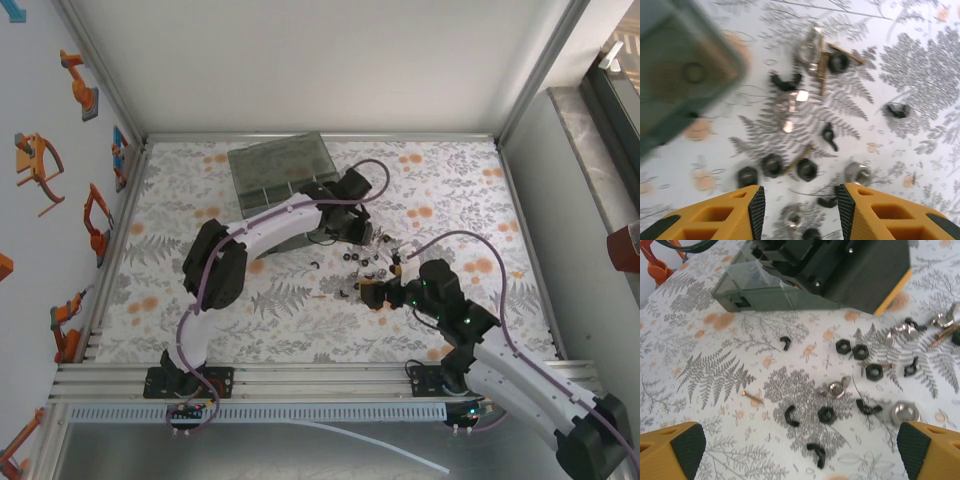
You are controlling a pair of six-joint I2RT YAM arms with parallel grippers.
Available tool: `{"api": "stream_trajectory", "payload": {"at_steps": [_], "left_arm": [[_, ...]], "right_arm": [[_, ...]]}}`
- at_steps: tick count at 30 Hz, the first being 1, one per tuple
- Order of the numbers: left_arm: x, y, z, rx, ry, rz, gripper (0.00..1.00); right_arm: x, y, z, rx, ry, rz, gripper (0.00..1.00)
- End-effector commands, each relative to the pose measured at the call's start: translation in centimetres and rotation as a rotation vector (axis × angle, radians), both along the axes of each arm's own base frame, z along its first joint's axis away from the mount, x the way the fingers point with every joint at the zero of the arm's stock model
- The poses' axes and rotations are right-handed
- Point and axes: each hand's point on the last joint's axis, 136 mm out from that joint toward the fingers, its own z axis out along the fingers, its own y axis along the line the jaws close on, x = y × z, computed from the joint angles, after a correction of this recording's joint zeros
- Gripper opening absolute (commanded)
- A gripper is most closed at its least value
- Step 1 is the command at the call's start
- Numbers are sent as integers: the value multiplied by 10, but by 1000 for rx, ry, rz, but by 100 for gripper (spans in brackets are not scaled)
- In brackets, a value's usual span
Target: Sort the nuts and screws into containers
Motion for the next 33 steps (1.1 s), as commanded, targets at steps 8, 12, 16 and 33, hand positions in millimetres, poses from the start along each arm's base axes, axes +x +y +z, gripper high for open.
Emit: {"api": "stream_trajectory", "payload": {"at_steps": [8,12,16,33], "left_arm": [[-53,-43,-42,65,145,-95,42],[-53,-41,-55,122,137,-81,42],[-52,-46,-63,140,132,-90,42],[-59,-42,-88,249,151,-93,34]], "right_arm": [[-25,-31,5,64,49,-107,99],[-29,-34,2,86,41,-116,100],[-30,-35,3,85,33,-114,100],[-31,-33,4,89,24,-97,100]]}}
